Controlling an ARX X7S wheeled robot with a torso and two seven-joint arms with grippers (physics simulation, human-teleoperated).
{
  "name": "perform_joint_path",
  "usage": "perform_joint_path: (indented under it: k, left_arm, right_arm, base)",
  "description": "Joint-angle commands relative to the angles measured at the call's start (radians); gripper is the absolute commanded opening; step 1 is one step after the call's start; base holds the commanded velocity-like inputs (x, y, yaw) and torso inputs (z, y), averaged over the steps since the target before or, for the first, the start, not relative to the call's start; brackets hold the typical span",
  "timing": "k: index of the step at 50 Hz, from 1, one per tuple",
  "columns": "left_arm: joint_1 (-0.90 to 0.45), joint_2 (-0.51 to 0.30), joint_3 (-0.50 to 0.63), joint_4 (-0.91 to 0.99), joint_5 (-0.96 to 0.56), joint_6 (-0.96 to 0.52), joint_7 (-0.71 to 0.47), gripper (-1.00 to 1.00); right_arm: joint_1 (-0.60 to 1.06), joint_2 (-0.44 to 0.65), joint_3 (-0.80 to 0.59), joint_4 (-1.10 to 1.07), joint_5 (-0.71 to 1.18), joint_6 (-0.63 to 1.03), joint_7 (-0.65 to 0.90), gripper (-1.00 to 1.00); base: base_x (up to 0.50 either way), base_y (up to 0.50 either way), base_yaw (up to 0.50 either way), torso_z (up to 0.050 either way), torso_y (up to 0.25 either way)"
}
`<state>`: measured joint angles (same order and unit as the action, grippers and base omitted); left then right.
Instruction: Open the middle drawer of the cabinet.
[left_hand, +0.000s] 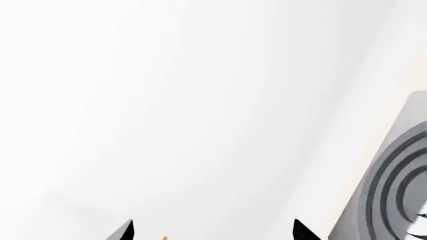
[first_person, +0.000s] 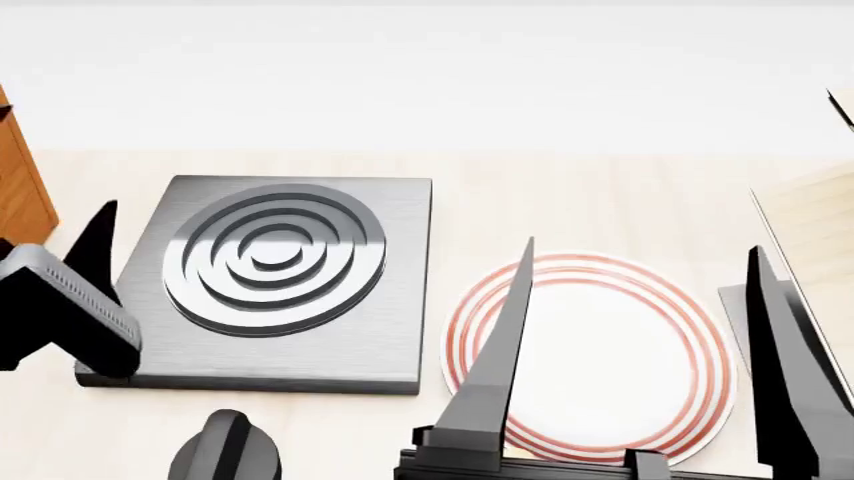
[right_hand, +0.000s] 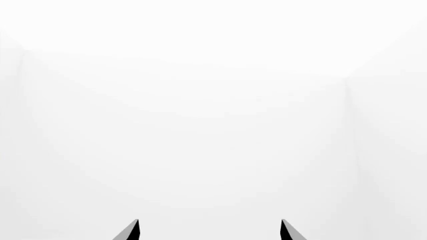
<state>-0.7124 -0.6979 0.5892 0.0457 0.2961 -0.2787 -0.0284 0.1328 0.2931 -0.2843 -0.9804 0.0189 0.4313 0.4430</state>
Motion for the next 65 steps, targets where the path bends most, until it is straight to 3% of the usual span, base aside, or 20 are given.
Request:
perform_joint_path:
  k: [1, 19, 53, 62, 65]
  left_arm:
    - [-0.112, 0.072, 0.042, -0.221, 0.005, 0.014, 0.034, 1.0]
    - [-0.282, 0.176, 0.065, -0.589, 0.012, 0.091, -0.002, 1.0]
    - [-0.358, 0.22, 0.168, -0.939, 0.054, 0.303, -0.001, 1.0]
    - [-0.406, 0.26, 0.183, -1.118, 0.06, 0.382, -0.047, 1.0]
    - [-0.461, 0.306, 0.202, -1.297, 0.067, 0.461, -0.088, 1.0]
  right_arm:
    - [0.003, 0.006, -0.003, 0.004, 0.002, -0.001, 0.006, 1.0]
    - [0.006, 0.012, -0.012, 0.009, 0.006, -0.002, 0.016, 1.0]
    - [0.01, 0.027, -0.013, 0.015, 0.022, -0.006, 0.03, 1.0]
    - [0.011, 0.03, -0.018, 0.017, 0.026, -0.008, 0.033, 1.0]
    - [0.011, 0.03, -0.022, 0.019, 0.025, -0.01, 0.035, 1.0]
  base:
    - [0.0, 0.0, 0.0, 0.0, 0.0]
    - [0.0, 0.0, 0.0, 0.0, 0.0]
    - [0.0, 0.0, 0.0, 0.0, 0.0]
    - [0.0, 0.0, 0.0, 0.0, 0.0]
    - [0.0, 0.0, 0.0, 0.0, 0.0]
